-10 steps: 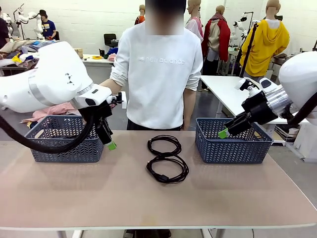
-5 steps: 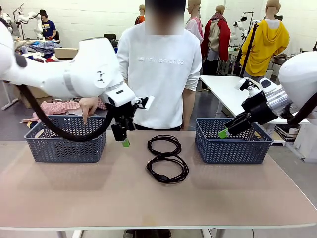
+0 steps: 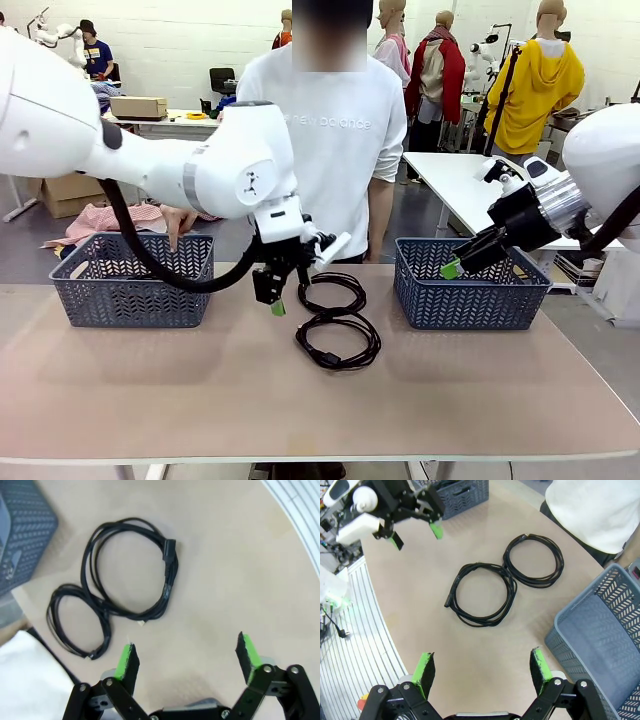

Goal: Organize the cables according to human instructions.
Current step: Pick up a bundle of cables and place it in the basket indicated by the human.

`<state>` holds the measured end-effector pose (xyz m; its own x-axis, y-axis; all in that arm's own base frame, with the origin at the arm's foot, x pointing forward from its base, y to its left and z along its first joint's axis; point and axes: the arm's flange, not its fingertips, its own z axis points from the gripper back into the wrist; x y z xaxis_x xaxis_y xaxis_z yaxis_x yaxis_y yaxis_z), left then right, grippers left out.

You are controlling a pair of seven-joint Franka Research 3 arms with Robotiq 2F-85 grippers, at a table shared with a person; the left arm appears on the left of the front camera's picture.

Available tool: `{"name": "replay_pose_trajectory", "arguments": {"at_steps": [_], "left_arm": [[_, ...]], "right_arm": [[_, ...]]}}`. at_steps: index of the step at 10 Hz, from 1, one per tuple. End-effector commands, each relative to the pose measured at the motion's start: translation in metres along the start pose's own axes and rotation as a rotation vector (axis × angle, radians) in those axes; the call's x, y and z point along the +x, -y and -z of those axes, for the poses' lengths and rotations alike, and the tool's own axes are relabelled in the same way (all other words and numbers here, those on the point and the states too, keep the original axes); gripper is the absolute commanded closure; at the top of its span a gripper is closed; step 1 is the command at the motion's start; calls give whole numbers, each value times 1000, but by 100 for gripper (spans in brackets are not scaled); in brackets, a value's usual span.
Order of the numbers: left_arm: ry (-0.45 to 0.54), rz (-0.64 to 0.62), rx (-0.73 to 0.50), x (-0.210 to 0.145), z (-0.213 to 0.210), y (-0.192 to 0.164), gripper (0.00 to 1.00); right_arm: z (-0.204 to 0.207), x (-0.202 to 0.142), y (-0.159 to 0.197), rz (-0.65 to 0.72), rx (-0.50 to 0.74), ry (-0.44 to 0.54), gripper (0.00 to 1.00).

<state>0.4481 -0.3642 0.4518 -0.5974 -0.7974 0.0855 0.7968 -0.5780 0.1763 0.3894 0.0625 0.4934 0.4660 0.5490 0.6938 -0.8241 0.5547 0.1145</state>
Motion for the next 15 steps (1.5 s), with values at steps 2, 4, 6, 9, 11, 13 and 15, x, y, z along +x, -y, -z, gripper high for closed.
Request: {"name": "replay_pose_trajectory", "arguments": {"at_steps": [2, 4, 6, 9, 11, 13, 15], "left_arm": [[-67, 84, 9, 13, 16, -6, 0], [-78, 58, 14, 17, 21, -8, 0], [-51, 88, -8, 16, 20, -4, 0], [-51, 88, -8, 16, 20, -4, 0], [-57, 87, -5, 18, 23, -6, 0], [-71, 138, -17, 16, 44, -14, 0], [-64, 206, -33, 18, 58, -20, 0]], "right_arm": [[2, 1, 3, -19, 15, 28, 0], [2, 1, 3, -19, 15, 28, 0], [2, 1, 3, -19, 15, 28, 0], [2, 1, 3, -19, 15, 28, 0], [2, 1, 3, -19, 15, 28, 0], [2, 1, 3, -19, 15, 28, 0], [2, 1, 3, -19, 15, 28, 0]]}}
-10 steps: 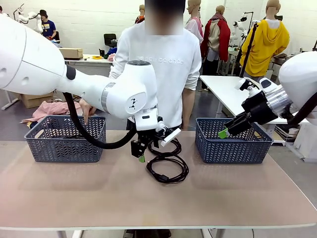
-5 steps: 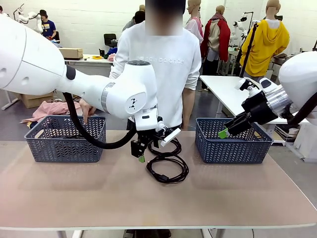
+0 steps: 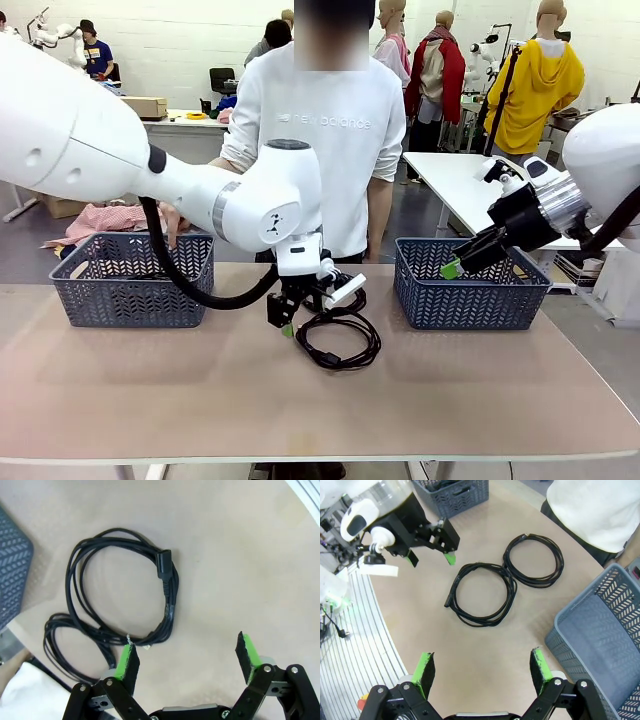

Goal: Organize the cables according to human instructions.
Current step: Pick up a bundle of cables and place it in the basket indicated by the human.

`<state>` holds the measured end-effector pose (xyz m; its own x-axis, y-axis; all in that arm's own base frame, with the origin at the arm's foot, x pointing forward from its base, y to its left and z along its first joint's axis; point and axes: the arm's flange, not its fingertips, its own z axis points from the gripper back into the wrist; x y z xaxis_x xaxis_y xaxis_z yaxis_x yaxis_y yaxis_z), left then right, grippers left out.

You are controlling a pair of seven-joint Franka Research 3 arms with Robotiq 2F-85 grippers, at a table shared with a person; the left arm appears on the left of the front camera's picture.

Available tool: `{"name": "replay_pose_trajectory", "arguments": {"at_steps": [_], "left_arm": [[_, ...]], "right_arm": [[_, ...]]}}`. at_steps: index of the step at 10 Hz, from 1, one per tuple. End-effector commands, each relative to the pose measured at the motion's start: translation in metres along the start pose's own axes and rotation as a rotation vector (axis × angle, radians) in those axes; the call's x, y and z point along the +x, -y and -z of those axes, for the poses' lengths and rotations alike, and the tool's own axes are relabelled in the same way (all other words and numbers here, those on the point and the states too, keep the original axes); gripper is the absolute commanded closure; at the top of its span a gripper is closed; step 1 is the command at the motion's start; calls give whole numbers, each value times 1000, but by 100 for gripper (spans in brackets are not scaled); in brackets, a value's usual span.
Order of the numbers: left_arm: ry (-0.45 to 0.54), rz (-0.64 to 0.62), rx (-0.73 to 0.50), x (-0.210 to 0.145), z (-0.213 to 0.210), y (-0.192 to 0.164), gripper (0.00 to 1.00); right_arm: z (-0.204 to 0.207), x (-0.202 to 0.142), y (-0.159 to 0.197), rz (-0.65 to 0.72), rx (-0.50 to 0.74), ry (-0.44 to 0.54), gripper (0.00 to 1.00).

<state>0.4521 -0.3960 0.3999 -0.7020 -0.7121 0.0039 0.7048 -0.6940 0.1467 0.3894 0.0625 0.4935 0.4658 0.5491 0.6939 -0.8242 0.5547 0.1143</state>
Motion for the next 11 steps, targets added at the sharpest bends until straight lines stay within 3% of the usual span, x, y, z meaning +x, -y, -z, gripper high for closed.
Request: {"name": "replay_pose_trajectory", "arguments": {"at_steps": [1, 11], "left_arm": [[-11, 84, 4, 0, 8, -11, 0], [-19, 93, -56, -6, 68, -35, 0]], "right_arm": [[2, 1, 3, -19, 15, 28, 0], [2, 1, 3, -19, 15, 28, 0]]}}
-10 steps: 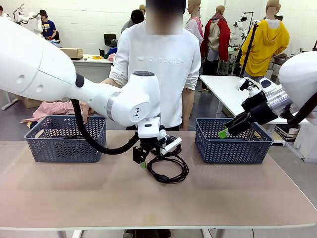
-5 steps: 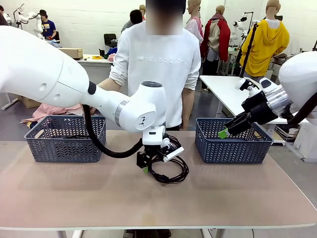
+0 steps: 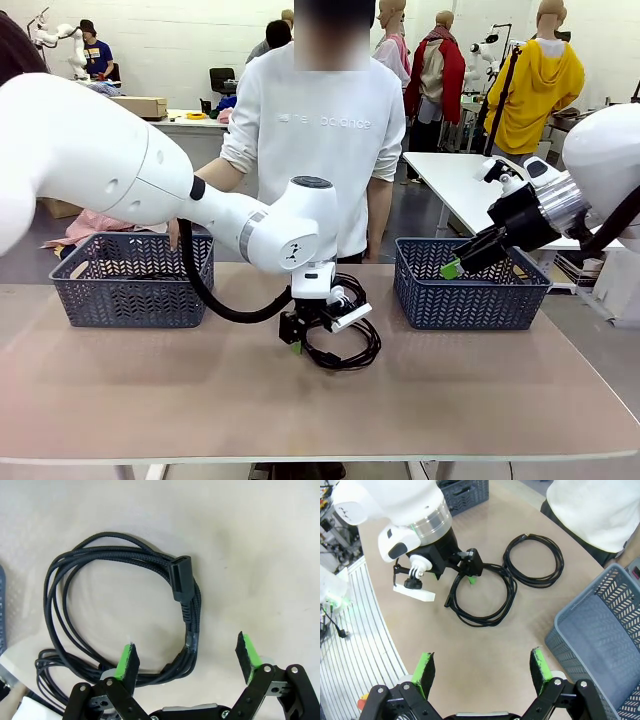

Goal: Organize the cables according to human instructions.
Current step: Pick up a bundle of cables and place it in the basket indicated by the human.

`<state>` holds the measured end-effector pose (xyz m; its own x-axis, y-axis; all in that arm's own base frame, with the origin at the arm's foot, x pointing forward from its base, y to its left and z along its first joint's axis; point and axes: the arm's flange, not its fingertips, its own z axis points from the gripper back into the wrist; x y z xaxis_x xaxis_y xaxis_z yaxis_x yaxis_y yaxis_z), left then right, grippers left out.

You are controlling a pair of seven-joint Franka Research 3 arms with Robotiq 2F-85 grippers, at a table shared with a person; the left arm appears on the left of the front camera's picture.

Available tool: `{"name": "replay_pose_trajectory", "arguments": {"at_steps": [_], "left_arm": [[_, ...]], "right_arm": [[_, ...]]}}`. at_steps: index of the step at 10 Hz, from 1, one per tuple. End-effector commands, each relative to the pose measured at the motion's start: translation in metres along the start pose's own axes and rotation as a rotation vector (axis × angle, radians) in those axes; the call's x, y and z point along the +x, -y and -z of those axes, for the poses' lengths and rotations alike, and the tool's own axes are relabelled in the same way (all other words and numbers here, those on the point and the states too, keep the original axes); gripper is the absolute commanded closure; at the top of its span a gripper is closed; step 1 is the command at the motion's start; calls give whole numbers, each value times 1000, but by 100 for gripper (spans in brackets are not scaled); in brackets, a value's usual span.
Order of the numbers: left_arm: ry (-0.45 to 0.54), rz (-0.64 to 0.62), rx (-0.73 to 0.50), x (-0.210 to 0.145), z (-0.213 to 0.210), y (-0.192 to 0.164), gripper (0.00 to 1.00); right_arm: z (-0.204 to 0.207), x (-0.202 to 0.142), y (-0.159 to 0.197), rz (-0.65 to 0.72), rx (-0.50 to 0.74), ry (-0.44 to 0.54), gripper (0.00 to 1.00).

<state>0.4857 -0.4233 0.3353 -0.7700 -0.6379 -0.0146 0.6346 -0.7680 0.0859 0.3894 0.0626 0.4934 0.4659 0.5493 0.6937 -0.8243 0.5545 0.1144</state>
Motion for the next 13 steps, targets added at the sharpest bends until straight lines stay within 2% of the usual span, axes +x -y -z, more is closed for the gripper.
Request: {"name": "replay_pose_trajectory", "arguments": {"at_steps": [1, 11, 12, 13], "left_arm": [[-14, -18, 1, -4, 1, -2, 0], [2, -36, -28, -20, 25, -2, 0], [3, -33, -32, -20, 25, -2, 5], [5, -32, -36, -21, 24, -2, 20]], "right_arm": [[2, 1, 3, -19, 15, 28, 0], [2, 1, 3, -19, 15, 28, 0], [2, 1, 3, -19, 15, 28, 0], [2, 1, 3, -19, 15, 28, 0]]}}
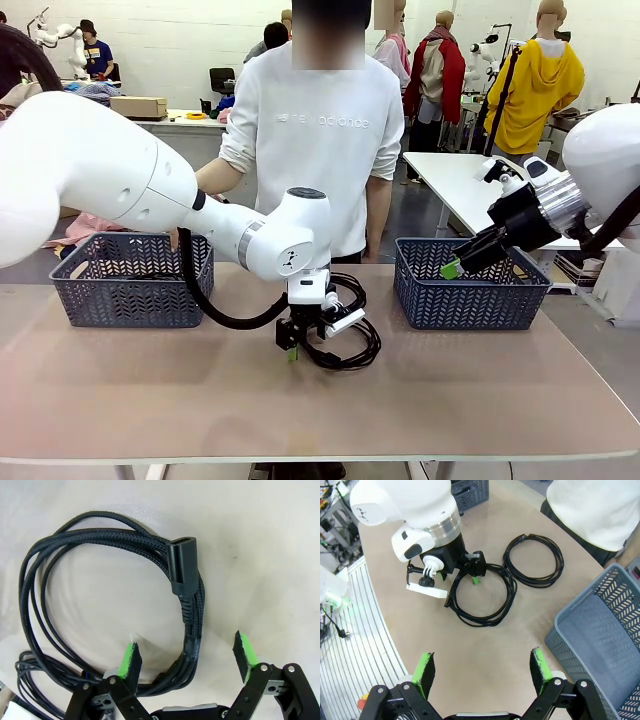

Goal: Organize the cables according to human instructions.
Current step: Pick up a bundle of cables and place it in the basket indicated by the human.

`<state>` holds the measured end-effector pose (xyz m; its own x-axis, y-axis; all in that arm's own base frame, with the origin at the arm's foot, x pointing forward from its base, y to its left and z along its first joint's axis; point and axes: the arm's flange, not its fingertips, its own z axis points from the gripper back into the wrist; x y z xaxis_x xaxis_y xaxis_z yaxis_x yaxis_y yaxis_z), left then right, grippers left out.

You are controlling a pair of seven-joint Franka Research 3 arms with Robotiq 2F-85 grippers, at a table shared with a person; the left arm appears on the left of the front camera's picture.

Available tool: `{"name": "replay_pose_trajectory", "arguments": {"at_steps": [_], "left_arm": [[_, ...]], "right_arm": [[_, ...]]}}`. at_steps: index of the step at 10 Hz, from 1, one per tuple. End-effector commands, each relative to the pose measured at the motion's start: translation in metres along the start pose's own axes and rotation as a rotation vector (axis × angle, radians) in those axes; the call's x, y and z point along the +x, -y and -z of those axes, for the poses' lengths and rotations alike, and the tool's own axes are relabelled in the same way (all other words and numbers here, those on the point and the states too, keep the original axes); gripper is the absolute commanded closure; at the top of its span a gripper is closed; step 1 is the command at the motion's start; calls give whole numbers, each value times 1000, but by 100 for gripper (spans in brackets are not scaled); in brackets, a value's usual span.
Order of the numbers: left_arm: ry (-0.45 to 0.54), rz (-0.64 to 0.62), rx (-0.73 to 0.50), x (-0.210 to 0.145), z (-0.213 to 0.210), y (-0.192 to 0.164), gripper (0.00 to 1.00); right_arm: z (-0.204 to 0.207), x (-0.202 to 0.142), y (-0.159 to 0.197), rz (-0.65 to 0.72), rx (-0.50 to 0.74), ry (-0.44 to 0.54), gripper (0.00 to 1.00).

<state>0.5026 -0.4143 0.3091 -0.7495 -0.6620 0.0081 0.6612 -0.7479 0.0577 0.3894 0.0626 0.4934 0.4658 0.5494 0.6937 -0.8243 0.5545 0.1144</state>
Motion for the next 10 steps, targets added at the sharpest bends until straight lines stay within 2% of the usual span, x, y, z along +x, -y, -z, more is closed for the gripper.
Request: {"name": "replay_pose_trajectory", "arguments": {"at_steps": [1, 2, 3, 4, 5, 6, 7, 8, 9, 10], "left_arm": [[-15, -3, -8, -3, -4, -1, 25], [-13, -2, -10, -3, -4, 0, 39], [-10, -4, -12, -3, -4, -1, 25], [-7, -4, -12, -3, -4, -1, 59], [-5, -6, -10, -3, -5, -1, 44], [-5, -4, -8, -2, -6, -1, 79], [-5, -1, -7, -2, -8, -1, 64], [-8, -1, -8, -2, -9, -1, 98], [-9, -1, -7, -2, -9, -1, 84], [-12, -3, -9, -2, -9, -2, 100]], "right_arm": [[2, 1, 3, -19, 15, 28, 0], [2, 1, 3, -19, 15, 28, 0], [2, 1, 3, -19, 15, 28, 0], [2, 1, 3, -19, 15, 28, 0], [2, 1, 3, -19, 15, 28, 0], [2, 1, 3, -19, 15, 28, 0], [2, 1, 3, -19, 15, 28, 0], [2, 1, 3, -19, 15, 28, 0], [2, 1, 3, -19, 15, 28, 0], [2, 1, 3, -19, 15, 28, 0]]}}
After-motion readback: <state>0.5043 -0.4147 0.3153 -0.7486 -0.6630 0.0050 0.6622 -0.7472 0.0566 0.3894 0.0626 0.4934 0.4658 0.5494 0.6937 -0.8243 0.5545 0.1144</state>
